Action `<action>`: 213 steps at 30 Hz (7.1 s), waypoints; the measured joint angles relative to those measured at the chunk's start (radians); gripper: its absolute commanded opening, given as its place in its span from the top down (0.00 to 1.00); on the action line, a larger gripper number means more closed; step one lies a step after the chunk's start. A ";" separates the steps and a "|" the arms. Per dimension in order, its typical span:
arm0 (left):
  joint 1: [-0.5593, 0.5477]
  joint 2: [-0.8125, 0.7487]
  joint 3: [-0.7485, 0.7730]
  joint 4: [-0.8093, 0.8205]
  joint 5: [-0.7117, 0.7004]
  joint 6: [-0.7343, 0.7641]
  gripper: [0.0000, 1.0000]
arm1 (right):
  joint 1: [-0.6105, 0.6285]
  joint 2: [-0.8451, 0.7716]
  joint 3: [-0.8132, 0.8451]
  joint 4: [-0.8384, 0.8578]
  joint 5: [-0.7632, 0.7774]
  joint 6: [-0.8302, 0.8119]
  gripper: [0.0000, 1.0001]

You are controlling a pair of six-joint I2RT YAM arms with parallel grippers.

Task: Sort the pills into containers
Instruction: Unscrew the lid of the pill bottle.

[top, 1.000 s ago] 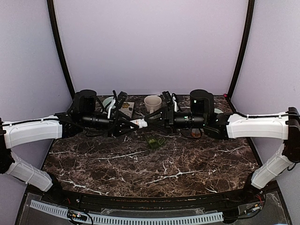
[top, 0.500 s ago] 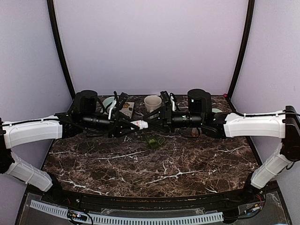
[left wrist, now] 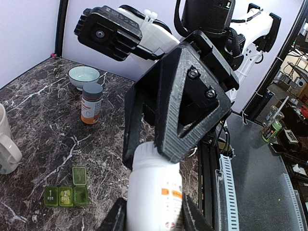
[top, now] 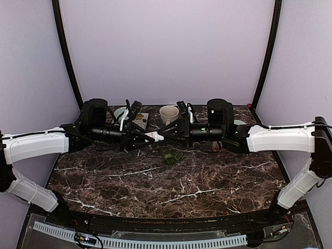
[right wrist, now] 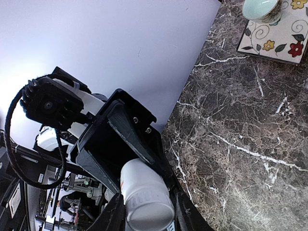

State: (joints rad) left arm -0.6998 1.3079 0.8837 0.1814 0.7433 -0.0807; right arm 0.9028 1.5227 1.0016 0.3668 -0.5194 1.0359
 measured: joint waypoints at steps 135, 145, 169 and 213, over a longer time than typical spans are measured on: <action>0.001 0.005 0.049 0.046 0.027 -0.015 1.00 | 0.037 -0.054 0.108 -0.187 0.088 -0.181 1.00; 0.008 0.019 0.073 0.005 0.148 -0.058 1.00 | 0.063 -0.087 0.095 -0.222 0.093 -0.562 1.00; 0.011 0.127 0.171 -0.076 0.351 -0.143 1.00 | 0.158 -0.146 0.015 -0.230 0.259 -0.898 0.39; 0.004 0.031 0.064 -0.003 0.001 0.022 1.00 | 0.021 -0.115 0.026 -0.198 0.120 -0.167 0.44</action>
State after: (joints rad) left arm -0.6960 1.3388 0.9482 0.1780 0.7444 -0.0586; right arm 0.9241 1.4075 1.0271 0.1688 -0.3992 0.8684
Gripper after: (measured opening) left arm 0.313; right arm 0.563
